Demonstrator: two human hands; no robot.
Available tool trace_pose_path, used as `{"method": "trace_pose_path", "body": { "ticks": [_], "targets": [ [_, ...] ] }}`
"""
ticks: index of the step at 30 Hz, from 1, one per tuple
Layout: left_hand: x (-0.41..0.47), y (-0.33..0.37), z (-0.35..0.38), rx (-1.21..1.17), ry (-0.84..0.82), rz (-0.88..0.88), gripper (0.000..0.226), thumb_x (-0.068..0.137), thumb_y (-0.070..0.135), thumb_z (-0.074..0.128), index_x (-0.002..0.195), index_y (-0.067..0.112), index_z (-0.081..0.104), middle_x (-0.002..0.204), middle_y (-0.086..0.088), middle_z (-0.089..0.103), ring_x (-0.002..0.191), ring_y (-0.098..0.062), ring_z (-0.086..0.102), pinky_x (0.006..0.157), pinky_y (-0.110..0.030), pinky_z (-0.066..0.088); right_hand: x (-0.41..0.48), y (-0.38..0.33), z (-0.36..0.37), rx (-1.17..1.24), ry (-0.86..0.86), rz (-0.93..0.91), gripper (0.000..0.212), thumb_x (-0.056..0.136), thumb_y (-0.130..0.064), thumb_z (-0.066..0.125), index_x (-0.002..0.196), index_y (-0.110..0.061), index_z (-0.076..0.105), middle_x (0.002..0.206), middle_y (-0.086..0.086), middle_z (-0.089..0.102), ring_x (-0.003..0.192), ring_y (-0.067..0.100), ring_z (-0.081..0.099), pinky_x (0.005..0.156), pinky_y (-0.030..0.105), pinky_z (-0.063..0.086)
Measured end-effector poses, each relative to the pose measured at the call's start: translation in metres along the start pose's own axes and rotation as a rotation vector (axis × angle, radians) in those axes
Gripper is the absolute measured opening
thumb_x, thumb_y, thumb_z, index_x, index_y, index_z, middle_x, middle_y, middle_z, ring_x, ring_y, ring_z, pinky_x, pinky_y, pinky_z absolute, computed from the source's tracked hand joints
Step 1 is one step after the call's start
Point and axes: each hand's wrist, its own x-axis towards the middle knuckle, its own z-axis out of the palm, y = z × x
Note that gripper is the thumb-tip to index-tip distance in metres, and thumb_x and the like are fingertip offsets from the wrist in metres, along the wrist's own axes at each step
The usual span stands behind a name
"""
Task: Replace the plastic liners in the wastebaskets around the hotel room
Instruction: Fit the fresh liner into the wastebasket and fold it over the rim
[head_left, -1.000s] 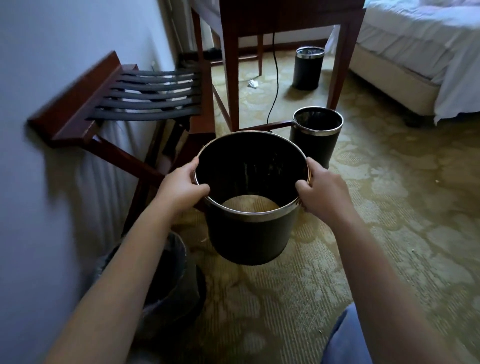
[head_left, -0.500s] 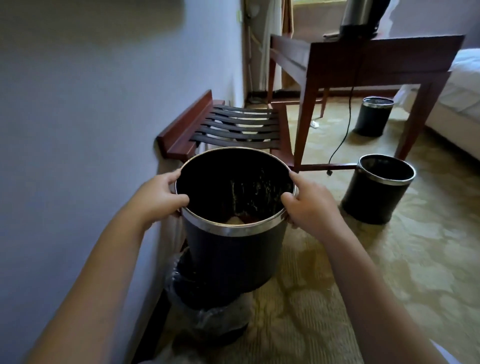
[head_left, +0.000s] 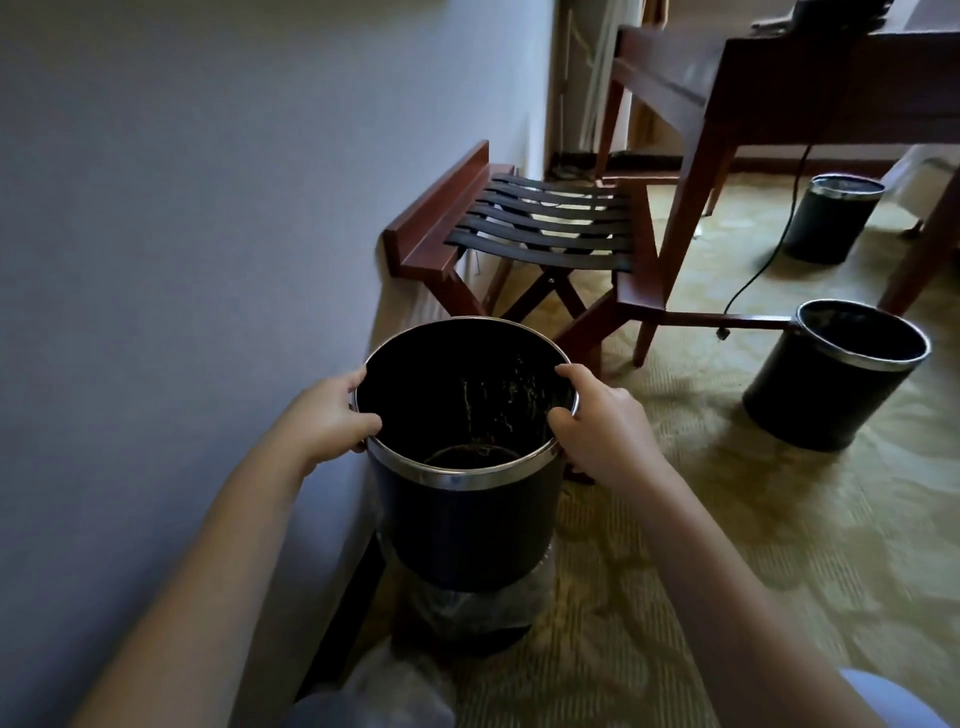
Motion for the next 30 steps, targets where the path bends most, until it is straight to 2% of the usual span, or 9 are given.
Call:
{"method": "trace_pose_path", "body": {
  "ticks": [5,9,12,16,19,21,24,27,30],
  "targets": [
    [0.009,-0.012,0.009,-0.026,-0.005,-0.015,0.086,0.06,0.015,0.054,0.144,0.028,0.04,0.053,0.0,0.055,0.056,-0.023,0.061,0.08,-0.044,0.055,-0.001,0.005,0.008,-0.004,-0.009,0.027,0.058,0.093,-0.022,0.048,0.148,-0.028,0.032,0.079,-0.005,0.059,0.065,0.013,0.063,0.061,0.032,0.058],
    [0.012,-0.022,0.022,-0.042,-0.017,-0.014,0.081,0.062,0.013,0.054,0.141,0.029,0.043,0.061,-0.007,0.059,0.057,-0.024,0.06,0.075,-0.04,0.055,-0.001,0.018,0.022,-0.011,-0.017,0.049,0.062,0.094,-0.022,0.048,0.152,-0.026,0.025,0.077,-0.011,0.05,0.069,0.008,0.056,0.062,0.027,0.052],
    [0.013,-0.037,0.038,-0.027,-0.004,-0.037,0.077,0.067,0.01,0.057,0.14,0.031,0.043,0.068,-0.011,0.061,0.064,-0.025,0.062,0.073,-0.036,0.053,-0.002,0.031,0.038,-0.003,-0.048,0.053,0.065,0.093,-0.021,0.049,0.152,-0.027,0.022,0.079,-0.012,0.052,0.069,0.006,0.054,0.058,0.021,0.046],
    [0.021,-0.068,0.063,0.009,-0.009,-0.115,0.091,0.061,0.018,0.059,0.147,0.03,0.033,0.11,-0.021,0.065,0.098,-0.033,0.065,0.088,-0.039,0.054,-0.002,0.051,0.062,-0.007,-0.131,0.12,0.066,0.092,-0.023,0.051,0.151,-0.024,0.023,0.083,-0.005,0.061,0.069,0.01,0.06,0.056,0.025,0.05],
    [0.033,-0.095,0.081,0.04,-0.046,-0.166,0.098,0.05,0.028,0.055,0.145,0.024,0.033,0.129,-0.013,0.059,0.111,-0.03,0.061,0.094,-0.042,0.051,-0.003,0.064,0.077,-0.006,-0.185,0.176,0.07,0.093,-0.023,0.051,0.154,-0.021,0.017,0.083,-0.006,0.058,0.068,0.009,0.059,0.058,0.026,0.053],
    [0.044,-0.114,0.095,0.072,-0.059,-0.191,0.092,0.052,0.028,0.056,0.142,0.022,0.035,0.129,-0.008,0.059,0.113,-0.027,0.059,0.097,-0.04,0.049,-0.004,0.07,0.086,0.008,-0.218,0.209,0.074,0.094,-0.022,0.051,0.156,-0.02,0.01,0.084,-0.006,0.053,0.069,0.009,0.058,0.061,0.027,0.054],
    [0.043,-0.118,0.107,0.115,-0.072,-0.196,0.079,0.057,0.025,0.062,0.133,0.021,0.039,0.12,-0.007,0.062,0.106,-0.026,0.061,0.093,-0.038,0.05,-0.004,0.079,0.099,0.02,-0.251,0.251,0.077,0.095,-0.02,0.05,0.156,-0.019,0.004,0.081,-0.009,0.05,0.072,0.013,0.061,0.065,0.029,0.055],
    [0.047,-0.133,0.122,0.137,-0.102,-0.217,0.078,0.066,0.021,0.066,0.138,0.024,0.034,0.121,-0.008,0.06,0.109,-0.028,0.059,0.091,-0.036,0.049,-0.004,0.088,0.113,0.019,-0.276,0.292,0.077,0.095,-0.02,0.049,0.156,-0.02,0.002,0.082,-0.006,0.053,0.071,0.014,0.062,0.057,0.027,0.052],
    [0.042,-0.134,0.13,0.154,-0.126,-0.254,0.085,0.073,0.022,0.065,0.146,0.022,0.022,0.13,-0.012,0.056,0.115,-0.031,0.056,0.096,-0.039,0.047,-0.004,0.099,0.126,0.012,-0.289,0.323,0.077,0.095,-0.02,0.048,0.156,-0.021,0.0,0.085,-0.003,0.055,0.071,0.015,0.061,0.05,0.024,0.046]
  ]
}}
